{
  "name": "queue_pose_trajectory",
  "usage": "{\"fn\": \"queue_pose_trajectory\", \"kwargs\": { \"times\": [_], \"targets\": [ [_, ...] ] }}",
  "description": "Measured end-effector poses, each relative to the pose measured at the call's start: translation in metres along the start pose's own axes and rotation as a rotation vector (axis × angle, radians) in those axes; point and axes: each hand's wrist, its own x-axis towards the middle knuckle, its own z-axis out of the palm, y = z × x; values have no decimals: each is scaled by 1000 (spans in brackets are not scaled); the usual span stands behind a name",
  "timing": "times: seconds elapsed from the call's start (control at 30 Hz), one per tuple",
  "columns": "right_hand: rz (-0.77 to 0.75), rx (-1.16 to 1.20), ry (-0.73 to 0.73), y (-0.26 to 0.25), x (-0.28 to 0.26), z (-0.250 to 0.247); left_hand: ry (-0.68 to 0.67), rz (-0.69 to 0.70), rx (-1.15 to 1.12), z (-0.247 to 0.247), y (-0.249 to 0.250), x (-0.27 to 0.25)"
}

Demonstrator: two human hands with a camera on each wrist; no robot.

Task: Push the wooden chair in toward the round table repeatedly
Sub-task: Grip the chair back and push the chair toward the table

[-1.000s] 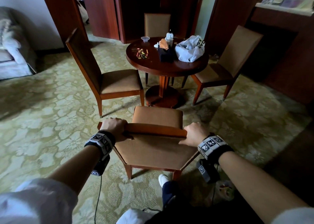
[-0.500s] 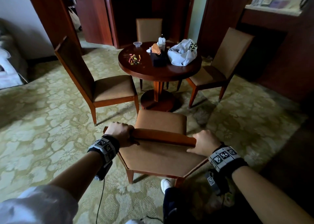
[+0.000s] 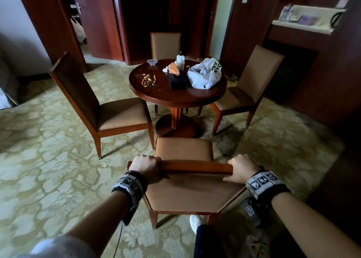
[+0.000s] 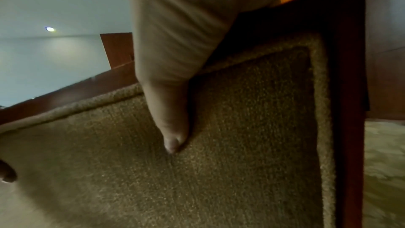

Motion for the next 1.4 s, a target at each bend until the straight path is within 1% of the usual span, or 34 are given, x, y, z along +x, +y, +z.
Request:
{"fn": "queue_pose_trajectory", "kwargs": {
  "times": [0.17, 0.27, 0.4, 0.53, 0.63, 0.7, 0.83, 0.97, 1.07, 1.4],
  "targets": [
    [19, -34, -42, 25, 12, -10, 4, 20, -35, -8, 23, 15],
    [6, -15, -55, 25, 10, -8, -19, -7, -39, -5, 24, 15],
    [8, 47, -26, 31, 10, 2, -64, -48, -84, 2, 28, 17],
    [-38, 55, -44, 31, 11, 4, -77, -103, -53, -1, 32, 15],
    [-76, 44, -49, 34, 15, 9, -86, -159, -95, 2, 36, 17],
    [-119, 16, -55, 35, 18, 14, -111, -209, -130, 1, 41, 18],
    [-200, -61, -45, 39, 22, 11, -108, -280, -121, -5, 47, 16],
    [-227, -58, -30, 44, 21, 9, -90, -268, -77, -14, 66, 13],
    [-256, -59, -24, 44, 18, 5, -84, -257, -90, -18, 81, 14],
    [-276, -43, 7, 49, 16, 12, -104, -304, -79, -16, 90, 15]
  ]
}}
